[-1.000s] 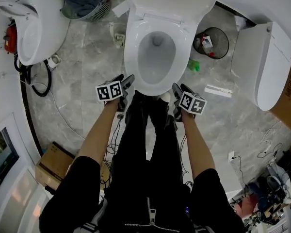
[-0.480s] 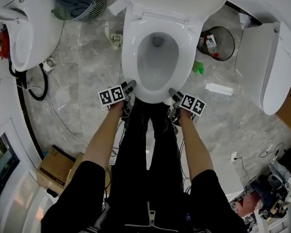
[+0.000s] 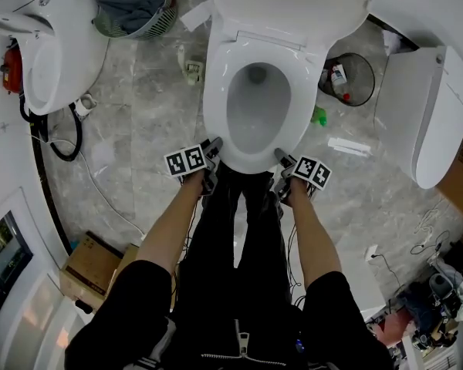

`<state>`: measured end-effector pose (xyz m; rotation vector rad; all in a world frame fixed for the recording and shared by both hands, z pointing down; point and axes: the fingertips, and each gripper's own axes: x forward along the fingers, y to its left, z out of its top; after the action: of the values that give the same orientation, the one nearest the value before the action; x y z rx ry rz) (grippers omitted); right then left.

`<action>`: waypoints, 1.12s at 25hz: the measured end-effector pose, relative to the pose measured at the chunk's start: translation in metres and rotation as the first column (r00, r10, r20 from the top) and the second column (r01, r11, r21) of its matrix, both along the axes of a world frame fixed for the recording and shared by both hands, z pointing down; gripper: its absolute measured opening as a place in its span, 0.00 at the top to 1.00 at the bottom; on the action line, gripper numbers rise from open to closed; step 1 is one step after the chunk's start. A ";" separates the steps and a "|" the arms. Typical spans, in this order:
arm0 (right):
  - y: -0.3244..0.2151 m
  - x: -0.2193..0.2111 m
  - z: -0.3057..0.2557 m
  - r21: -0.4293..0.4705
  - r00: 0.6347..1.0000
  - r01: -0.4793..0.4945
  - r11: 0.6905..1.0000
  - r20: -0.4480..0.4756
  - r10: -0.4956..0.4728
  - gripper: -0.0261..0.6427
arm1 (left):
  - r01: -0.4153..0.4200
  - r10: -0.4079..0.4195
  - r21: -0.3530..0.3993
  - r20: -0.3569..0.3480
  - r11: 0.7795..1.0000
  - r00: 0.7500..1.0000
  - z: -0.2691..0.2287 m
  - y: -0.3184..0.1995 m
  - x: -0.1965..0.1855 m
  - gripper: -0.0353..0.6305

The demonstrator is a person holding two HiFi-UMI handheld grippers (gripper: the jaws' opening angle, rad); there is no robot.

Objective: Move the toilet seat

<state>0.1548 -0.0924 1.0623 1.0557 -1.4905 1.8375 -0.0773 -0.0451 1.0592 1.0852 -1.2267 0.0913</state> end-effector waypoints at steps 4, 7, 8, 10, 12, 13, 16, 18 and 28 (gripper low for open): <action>-0.003 0.000 -0.030 -0.004 0.999 -0.032 0.999 -0.003 0.032 0.66 | 0.038 -0.037 0.009 -0.037 0.999 0.999 -0.029 -0.001 -0.002 0.69; -0.006 0.001 -0.058 0.004 0.998 -0.060 0.998 0.010 0.060 0.67 | 0.065 -0.063 0.032 -0.063 0.997 0.996 -0.059 -0.004 -0.003 0.70; -0.009 0.000 -0.068 0.010 0.997 -0.073 0.997 0.015 0.073 0.67 | 0.073 -0.070 0.041 -0.072 0.997 0.995 -0.069 -0.007 -0.004 0.70; -0.016 -0.001 -0.091 0.029 0.994 -0.102 0.994 0.029 0.101 0.68 | 0.090 -0.084 0.059 -0.095 0.994 0.992 -0.090 -0.014 -0.006 0.71; -0.023 -0.002 -0.116 0.044 0.990 -0.134 0.990 0.054 0.131 0.68 | 0.108 -0.098 0.076 -0.122 0.991 0.988 -0.115 -0.021 -0.008 0.71; -0.026 -0.002 -0.129 0.048 0.986 -0.153 0.987 0.067 0.150 0.69 | 0.117 -0.105 0.085 -0.137 0.989 0.985 -0.128 -0.024 -0.009 0.71; -0.043 -0.006 -0.164 0.070 0.974 -0.211 0.975 0.101 0.203 0.70 | 0.143 -0.122 0.111 -0.174 0.984 0.977 -0.162 -0.042 -0.014 0.71; -0.061 -0.008 -0.184 0.087 0.966 -0.242 0.966 0.116 0.231 0.70 | 0.148 -0.122 0.130 -0.189 0.980 0.974 -0.183 -0.059 -0.018 0.70; -0.140 -0.021 -0.269 0.122 0.876 -0.442 0.889 0.274 0.398 0.66 | 0.328 -0.254 0.207 -0.317 0.922 0.914 -0.271 -0.136 -0.037 0.67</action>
<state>0.1337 -0.2323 0.7934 1.3735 -1.6954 2.2306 -0.1142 -0.1814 0.7887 1.0777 -1.1440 -0.4540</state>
